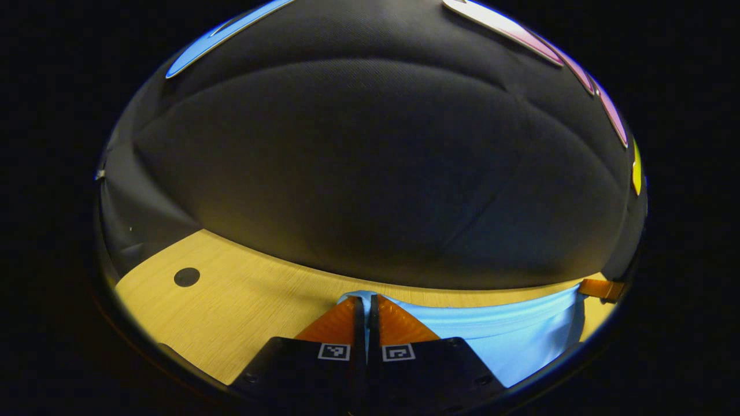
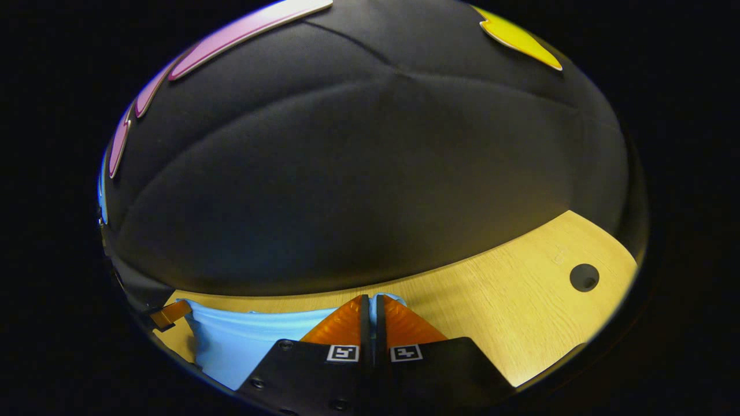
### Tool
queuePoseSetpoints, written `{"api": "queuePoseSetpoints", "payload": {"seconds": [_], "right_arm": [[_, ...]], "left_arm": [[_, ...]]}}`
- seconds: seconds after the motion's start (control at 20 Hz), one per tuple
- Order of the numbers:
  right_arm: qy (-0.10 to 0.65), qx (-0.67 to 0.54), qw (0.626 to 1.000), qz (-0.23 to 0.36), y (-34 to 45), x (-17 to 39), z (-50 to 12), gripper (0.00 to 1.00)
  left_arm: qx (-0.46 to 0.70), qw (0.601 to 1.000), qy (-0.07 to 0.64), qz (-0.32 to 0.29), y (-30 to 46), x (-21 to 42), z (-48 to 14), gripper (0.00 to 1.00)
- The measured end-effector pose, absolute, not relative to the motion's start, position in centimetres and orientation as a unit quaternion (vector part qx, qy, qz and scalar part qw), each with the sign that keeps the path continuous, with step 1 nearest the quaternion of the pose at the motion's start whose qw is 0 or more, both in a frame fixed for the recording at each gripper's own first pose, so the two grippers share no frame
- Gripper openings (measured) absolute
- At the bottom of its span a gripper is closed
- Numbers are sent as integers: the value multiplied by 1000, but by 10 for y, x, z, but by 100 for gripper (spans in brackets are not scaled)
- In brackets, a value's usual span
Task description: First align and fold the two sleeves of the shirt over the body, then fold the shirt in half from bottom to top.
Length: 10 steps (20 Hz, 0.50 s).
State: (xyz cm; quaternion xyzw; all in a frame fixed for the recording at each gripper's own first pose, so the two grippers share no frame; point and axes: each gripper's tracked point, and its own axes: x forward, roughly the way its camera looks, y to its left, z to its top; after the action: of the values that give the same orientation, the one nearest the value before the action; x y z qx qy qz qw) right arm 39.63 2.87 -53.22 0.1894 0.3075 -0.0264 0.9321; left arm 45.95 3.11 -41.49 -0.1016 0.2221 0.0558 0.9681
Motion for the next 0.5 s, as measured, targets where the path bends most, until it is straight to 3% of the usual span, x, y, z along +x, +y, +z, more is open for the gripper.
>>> {"api": "queuePoseSetpoints", "payload": {"seconds": [0.35, 0.4, 0.5], "right_arm": [[314, 188, 930, -35, 30, 398, -544, 5], [314, 187, 930, -35, 31, 399, -544, 5], [315, 181, 931, -37, 30, 399, -545, 5]], "left_arm": [[-105, 967, 222, 63, 29, 462, -424, 5], [-105, 967, 221, 64, 29, 463, -424, 10], [-105, 968, 221, 65, 30, 463, -426, 5]]}}
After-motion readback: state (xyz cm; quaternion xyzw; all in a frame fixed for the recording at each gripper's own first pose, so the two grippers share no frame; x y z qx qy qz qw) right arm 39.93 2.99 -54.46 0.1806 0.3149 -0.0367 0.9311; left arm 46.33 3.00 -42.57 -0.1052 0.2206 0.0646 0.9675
